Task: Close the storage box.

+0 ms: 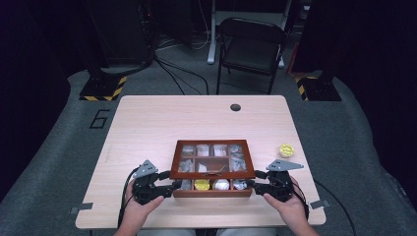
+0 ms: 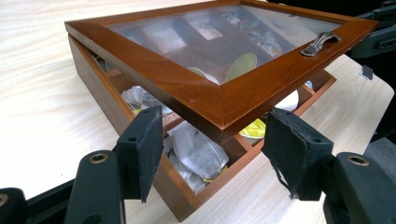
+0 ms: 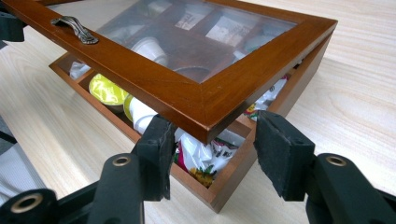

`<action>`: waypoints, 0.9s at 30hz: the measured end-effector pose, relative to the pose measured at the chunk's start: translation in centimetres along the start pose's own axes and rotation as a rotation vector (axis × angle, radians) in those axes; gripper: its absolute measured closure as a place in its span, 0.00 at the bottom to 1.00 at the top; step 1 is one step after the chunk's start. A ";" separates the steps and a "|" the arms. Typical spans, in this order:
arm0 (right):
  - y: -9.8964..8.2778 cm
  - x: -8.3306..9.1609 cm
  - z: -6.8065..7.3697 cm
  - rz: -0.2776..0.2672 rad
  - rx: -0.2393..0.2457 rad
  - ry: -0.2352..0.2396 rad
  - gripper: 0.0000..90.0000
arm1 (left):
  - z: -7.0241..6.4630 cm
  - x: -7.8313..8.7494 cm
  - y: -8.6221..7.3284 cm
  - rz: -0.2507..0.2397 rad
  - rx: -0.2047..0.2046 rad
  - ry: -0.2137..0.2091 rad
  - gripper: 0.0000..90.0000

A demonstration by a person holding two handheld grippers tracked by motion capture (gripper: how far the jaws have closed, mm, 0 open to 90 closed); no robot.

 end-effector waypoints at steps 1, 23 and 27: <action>-0.1 0.0 0.0 0.004 -0.004 0.000 0.53 | -0.1 0.0 -0.1 0.006 0.001 0.001 0.42; -2.0 -1.0 -0.1 0.045 0.059 -0.016 0.52 | -0.4 -0.7 -1.6 0.045 -0.024 -0.013 0.42; -2.2 -1.1 -0.1 0.060 0.070 -0.020 0.52 | -0.4 -0.9 -1.9 0.054 -0.022 -0.006 0.42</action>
Point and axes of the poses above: each handheld gripper's, and its own axes: x roughly backward along the jaws, y roughly out of its top, z roughly to its left, the point moved 4 cm from there along -x, roughly forward along the jaws, and after that the axes turned 10 degrees about -x, right-handed, at the moved point
